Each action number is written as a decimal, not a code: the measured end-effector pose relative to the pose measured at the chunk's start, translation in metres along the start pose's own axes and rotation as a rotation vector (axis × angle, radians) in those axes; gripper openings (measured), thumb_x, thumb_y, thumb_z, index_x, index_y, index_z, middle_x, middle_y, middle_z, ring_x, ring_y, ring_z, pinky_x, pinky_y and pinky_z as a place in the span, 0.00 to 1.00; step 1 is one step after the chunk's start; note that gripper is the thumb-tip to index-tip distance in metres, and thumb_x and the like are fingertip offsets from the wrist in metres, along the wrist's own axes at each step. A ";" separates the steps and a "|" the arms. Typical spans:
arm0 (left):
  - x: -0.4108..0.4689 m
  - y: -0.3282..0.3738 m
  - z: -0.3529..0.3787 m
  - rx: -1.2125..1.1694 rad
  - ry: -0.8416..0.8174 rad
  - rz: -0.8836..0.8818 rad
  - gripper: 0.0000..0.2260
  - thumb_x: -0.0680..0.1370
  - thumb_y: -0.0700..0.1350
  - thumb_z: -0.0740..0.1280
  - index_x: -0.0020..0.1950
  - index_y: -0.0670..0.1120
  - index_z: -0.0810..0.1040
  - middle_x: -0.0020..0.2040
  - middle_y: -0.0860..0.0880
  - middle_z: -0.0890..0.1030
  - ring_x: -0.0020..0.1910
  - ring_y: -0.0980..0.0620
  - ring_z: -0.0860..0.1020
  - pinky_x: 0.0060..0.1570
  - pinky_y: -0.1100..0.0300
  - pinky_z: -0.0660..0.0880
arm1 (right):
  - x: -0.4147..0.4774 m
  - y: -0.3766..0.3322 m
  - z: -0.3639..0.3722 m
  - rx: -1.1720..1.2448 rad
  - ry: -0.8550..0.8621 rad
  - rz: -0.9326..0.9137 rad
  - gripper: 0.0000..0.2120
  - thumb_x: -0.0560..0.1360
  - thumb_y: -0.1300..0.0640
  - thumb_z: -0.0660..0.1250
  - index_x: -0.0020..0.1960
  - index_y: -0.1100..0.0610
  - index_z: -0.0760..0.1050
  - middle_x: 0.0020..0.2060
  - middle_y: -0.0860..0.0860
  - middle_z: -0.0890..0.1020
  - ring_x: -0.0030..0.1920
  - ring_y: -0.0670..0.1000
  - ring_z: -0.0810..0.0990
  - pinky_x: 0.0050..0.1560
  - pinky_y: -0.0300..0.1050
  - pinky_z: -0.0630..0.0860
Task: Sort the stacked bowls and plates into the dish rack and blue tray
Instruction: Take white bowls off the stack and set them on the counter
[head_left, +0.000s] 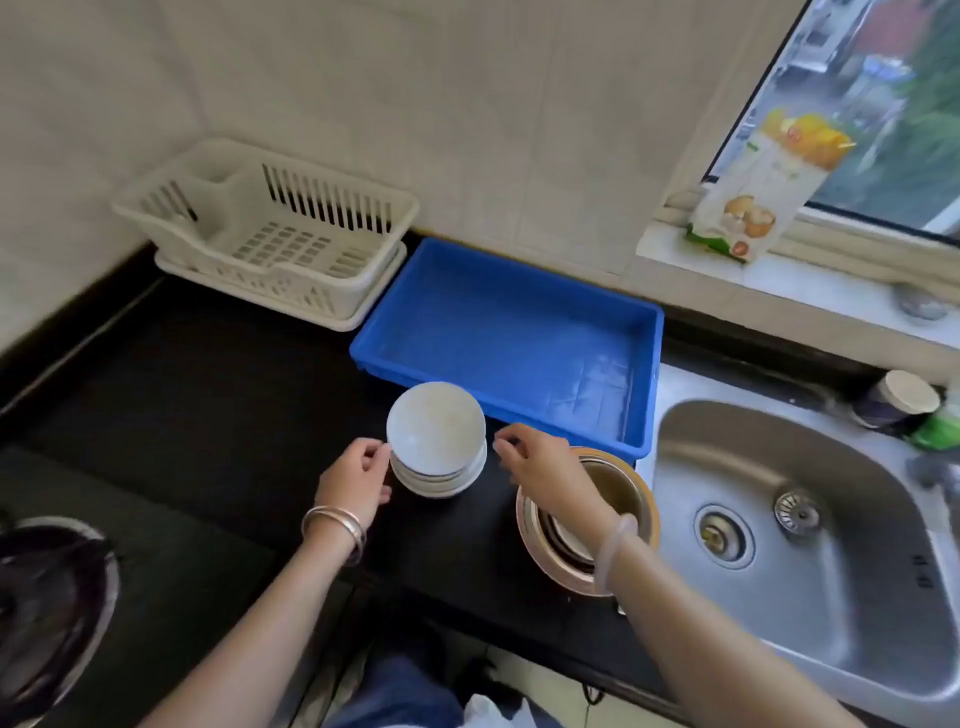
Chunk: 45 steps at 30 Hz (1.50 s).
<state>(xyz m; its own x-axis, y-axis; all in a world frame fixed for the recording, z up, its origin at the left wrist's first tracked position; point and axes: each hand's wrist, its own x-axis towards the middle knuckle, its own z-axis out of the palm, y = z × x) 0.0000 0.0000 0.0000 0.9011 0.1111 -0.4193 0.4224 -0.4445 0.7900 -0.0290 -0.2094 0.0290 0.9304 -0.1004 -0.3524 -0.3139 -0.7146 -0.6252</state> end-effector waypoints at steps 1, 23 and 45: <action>0.005 0.003 0.000 0.000 0.013 -0.001 0.10 0.78 0.48 0.60 0.56 0.48 0.75 0.42 0.51 0.78 0.38 0.49 0.81 0.42 0.55 0.79 | 0.011 -0.006 0.002 -0.029 0.037 0.002 0.14 0.78 0.46 0.58 0.58 0.52 0.74 0.43 0.49 0.82 0.42 0.50 0.80 0.43 0.46 0.75; 0.021 0.007 0.022 0.064 0.070 -0.065 0.17 0.77 0.45 0.63 0.65 0.45 0.72 0.61 0.44 0.77 0.56 0.45 0.78 0.58 0.48 0.75 | 0.037 -0.027 -0.011 0.003 0.170 0.010 0.11 0.78 0.59 0.57 0.37 0.55 0.65 0.32 0.52 0.73 0.34 0.58 0.76 0.33 0.43 0.70; 0.032 0.029 -0.025 -0.226 0.208 -0.109 0.09 0.72 0.36 0.68 0.40 0.49 0.75 0.43 0.51 0.78 0.42 0.51 0.77 0.30 0.60 0.77 | 0.041 -0.056 -0.039 0.215 0.173 -0.043 0.07 0.75 0.59 0.59 0.40 0.58 0.73 0.21 0.49 0.77 0.18 0.43 0.74 0.24 0.34 0.72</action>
<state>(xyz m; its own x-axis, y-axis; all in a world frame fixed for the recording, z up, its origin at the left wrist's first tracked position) 0.0434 0.0132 0.0204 0.8404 0.3370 -0.4246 0.5075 -0.2140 0.8346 0.0337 -0.2008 0.0765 0.9565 -0.2026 -0.2100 -0.2891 -0.5591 -0.7771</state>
